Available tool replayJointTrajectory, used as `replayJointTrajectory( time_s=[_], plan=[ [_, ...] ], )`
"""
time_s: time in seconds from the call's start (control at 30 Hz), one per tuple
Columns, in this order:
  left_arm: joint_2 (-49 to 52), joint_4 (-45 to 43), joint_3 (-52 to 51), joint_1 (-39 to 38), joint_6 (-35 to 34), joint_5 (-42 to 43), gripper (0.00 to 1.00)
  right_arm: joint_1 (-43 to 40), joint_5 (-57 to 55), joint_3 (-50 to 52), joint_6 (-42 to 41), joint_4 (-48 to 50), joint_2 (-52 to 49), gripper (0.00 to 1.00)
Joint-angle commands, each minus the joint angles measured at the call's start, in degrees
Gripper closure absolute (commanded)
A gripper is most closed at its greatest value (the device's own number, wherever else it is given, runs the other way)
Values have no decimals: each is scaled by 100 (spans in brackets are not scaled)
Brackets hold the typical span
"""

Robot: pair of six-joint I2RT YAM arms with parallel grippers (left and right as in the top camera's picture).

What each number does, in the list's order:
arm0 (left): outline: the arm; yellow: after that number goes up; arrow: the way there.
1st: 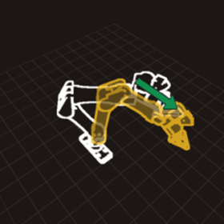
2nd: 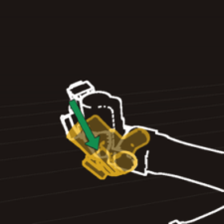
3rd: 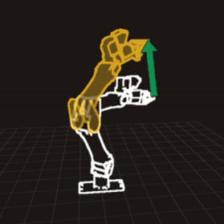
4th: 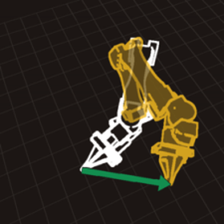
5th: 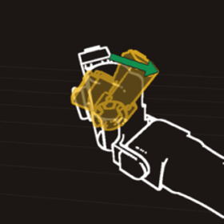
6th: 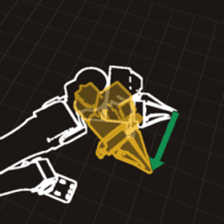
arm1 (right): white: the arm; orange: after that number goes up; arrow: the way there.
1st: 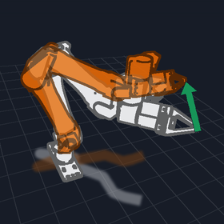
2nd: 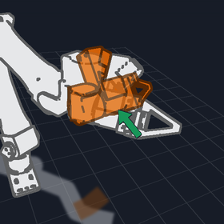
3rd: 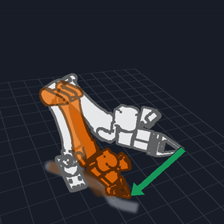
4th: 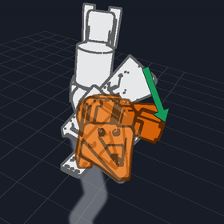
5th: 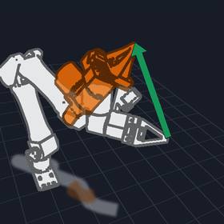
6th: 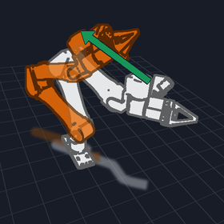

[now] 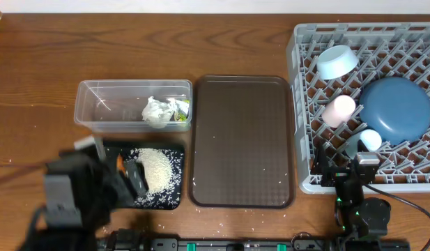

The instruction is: Sort waste into correct bins and load items into the dishwasher rack

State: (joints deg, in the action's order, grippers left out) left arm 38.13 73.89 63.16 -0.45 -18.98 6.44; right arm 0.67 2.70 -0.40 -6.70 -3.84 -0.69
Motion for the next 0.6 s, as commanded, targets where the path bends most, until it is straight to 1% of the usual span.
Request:
replayJointTrajectory(
  time_s=[0.0,0.1,0.17,0.4,0.5,0.57],
  plan=[
    [-935,-74,-1137,-17,-63,-310,2,48,-33,9,79,-26,37,1],
    [-1663,-201,-1856,-17,-479,-299,2,48,-33,11,79,-26,37,1],
    [-1954,-190,-2098,-17,-686,-299,2,48,-33,11,79,-26,37,1],
    [-2378,-310,-2544,-17,-1005,-289,2,48,-33,11,79,-26,37,1],
    [-2514,-920,-2715,-17,-1005,-286,2,48,-33,11,79,-26,37,1],
    [-2627,-1753,-2924,-17,-1005,-284,2,48,-33,11,79,-26,37,1]
  ],
)
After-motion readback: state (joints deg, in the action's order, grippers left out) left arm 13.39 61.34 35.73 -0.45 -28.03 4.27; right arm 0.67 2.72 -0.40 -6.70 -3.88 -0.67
